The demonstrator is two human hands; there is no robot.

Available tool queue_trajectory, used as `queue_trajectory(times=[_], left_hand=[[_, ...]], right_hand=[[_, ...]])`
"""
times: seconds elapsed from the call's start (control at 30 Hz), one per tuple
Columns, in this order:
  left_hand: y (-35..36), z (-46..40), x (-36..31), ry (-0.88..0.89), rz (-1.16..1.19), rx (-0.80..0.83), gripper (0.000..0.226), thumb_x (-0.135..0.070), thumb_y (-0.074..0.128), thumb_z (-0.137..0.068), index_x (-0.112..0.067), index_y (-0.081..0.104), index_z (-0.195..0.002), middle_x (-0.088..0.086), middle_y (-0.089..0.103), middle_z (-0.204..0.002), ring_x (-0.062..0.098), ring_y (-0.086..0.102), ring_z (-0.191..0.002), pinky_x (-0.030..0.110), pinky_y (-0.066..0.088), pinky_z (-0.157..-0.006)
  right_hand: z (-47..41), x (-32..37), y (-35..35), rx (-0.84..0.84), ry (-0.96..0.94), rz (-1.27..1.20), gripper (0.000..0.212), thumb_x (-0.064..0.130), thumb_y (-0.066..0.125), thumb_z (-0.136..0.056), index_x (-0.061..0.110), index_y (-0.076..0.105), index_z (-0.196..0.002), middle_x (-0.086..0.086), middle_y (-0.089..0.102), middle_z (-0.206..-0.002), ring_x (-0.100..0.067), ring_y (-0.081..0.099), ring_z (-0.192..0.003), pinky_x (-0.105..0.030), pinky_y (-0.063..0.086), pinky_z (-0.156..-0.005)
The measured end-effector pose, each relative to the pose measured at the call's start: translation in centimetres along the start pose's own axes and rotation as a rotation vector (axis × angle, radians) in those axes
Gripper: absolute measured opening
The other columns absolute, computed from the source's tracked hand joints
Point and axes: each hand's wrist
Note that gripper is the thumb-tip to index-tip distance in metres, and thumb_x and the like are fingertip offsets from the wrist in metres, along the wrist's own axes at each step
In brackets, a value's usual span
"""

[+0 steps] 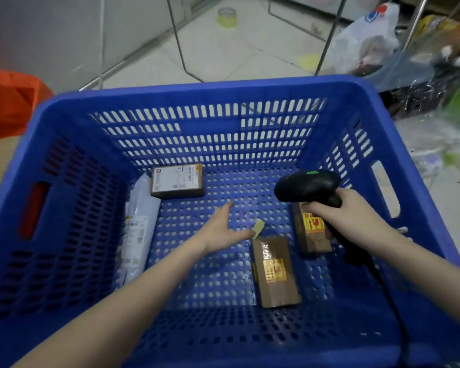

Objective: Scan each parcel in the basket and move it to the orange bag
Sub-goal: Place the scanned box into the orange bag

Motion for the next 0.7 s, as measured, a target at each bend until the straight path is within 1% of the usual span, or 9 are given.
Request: queue_trajectory(times=[0.07,0.1,0.2,0.27,0.37,0.47,0.57,0.63,0.7], left_hand=[[1.2,-1.4,0.8,-0.024,-0.021,0.049,0.098,-0.049,0.069,-0.082,-0.017,0.01,-0.153,0.002,0.015,-0.16,0.021,0.023,-0.145,0.035,0.027,-0.112],[1.8,-2.0,1.1,-0.031,-0.032,0.072,0.097,-0.048,0.069,-0.083,-0.017,0.011,-0.153,0.002,0.017,-0.16,0.021,0.024,-0.145,0.035,0.028,-0.113],[3.6,-3.8,2.2,-0.05,-0.06,0.127,0.088,-0.043,0.069,-0.085,-0.013,0.02,-0.151,0.005,0.025,-0.157,0.02,0.03,-0.142,0.03,0.03,-0.11],[4.7,-4.6,2.7,-0.062,-0.089,0.173,0.084,-0.041,0.068,-0.086,-0.011,0.023,-0.15,0.007,0.027,-0.155,0.021,0.032,-0.14,0.03,0.03,-0.108],[5.8,-5.8,2.9,-0.072,-0.176,0.225,0.087,-0.048,0.065,-0.086,-0.013,0.02,-0.151,0.008,0.025,-0.153,0.024,0.031,-0.139,0.034,0.031,-0.108],[6.4,-6.6,3.2,-0.087,-0.212,0.25,0.081,-0.052,0.064,-0.085,-0.013,0.031,-0.147,0.007,0.027,-0.147,0.025,0.035,-0.134,0.034,0.034,-0.108],[7.1,-6.8,3.7,-0.082,-0.233,0.273,0.071,-0.055,0.067,-0.081,-0.015,0.043,-0.135,0.005,0.035,-0.136,0.021,0.04,-0.126,0.036,0.038,-0.105],[7.2,-6.7,3.8,-0.079,-0.204,0.246,0.062,-0.055,0.071,-0.078,-0.018,0.046,-0.121,0.002,0.038,-0.125,0.019,0.043,-0.117,0.033,0.043,-0.097],[6.8,-6.7,3.5,-0.092,-0.172,0.249,0.052,-0.051,0.072,-0.078,-0.021,0.042,-0.109,0.0,0.04,-0.118,0.016,0.044,-0.108,0.028,0.042,-0.084]], right_hand=[[-1.3,-1.3,1.2,-0.014,0.012,0.007,0.032,0.027,0.069,-0.082,0.001,0.053,-0.072,-0.008,0.049,-0.052,-0.02,0.051,-0.047,-0.033,0.042,-0.053],[-1.9,-1.9,1.7,-0.023,0.02,0.01,0.033,0.028,0.069,-0.082,0.002,0.053,-0.07,-0.008,0.049,-0.052,-0.02,0.051,-0.048,-0.032,0.04,-0.054],[-3.3,-3.2,2.9,-0.057,0.027,0.035,0.031,0.027,0.07,-0.081,-0.001,0.057,-0.075,-0.006,0.05,-0.055,-0.019,0.05,-0.052,-0.032,0.036,-0.055],[-4.1,-4.0,3.5,-0.066,0.034,0.05,0.03,0.027,0.07,-0.081,0.0,0.059,-0.075,-0.005,0.05,-0.056,-0.015,0.051,-0.054,-0.03,0.036,-0.054],[-4.8,-4.3,4.1,-0.059,0.038,0.041,0.029,0.026,0.069,-0.081,0.001,0.058,-0.072,-0.001,0.051,-0.046,-0.005,0.051,-0.04,-0.023,0.036,-0.046],[-5.3,-4.1,4.4,-0.062,0.028,0.017,0.029,0.025,0.068,-0.081,-0.001,0.058,-0.073,-0.001,0.053,-0.044,-0.006,0.052,-0.036,-0.019,0.037,-0.044],[-5.4,-4.0,4.6,-0.056,0.053,0.017,0.031,0.029,0.067,-0.081,0.0,0.06,-0.074,-0.01,0.059,-0.048,-0.011,0.055,-0.038,-0.022,0.037,-0.046],[-5.5,-3.9,4.5,-0.048,0.066,0.005,0.029,0.03,0.067,-0.082,0.002,0.061,-0.077,-0.009,0.059,-0.048,-0.012,0.054,-0.037,-0.02,0.038,-0.044],[-5.4,-3.7,4.4,-0.039,0.072,-0.013,0.027,0.032,0.067,-0.082,0.005,0.061,-0.079,-0.008,0.059,-0.047,-0.014,0.054,-0.038,-0.021,0.039,-0.044]])
Point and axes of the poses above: each hand's wrist, its own z-axis away from the middle knuckle, its own y-axis out of the palm, x = y × z
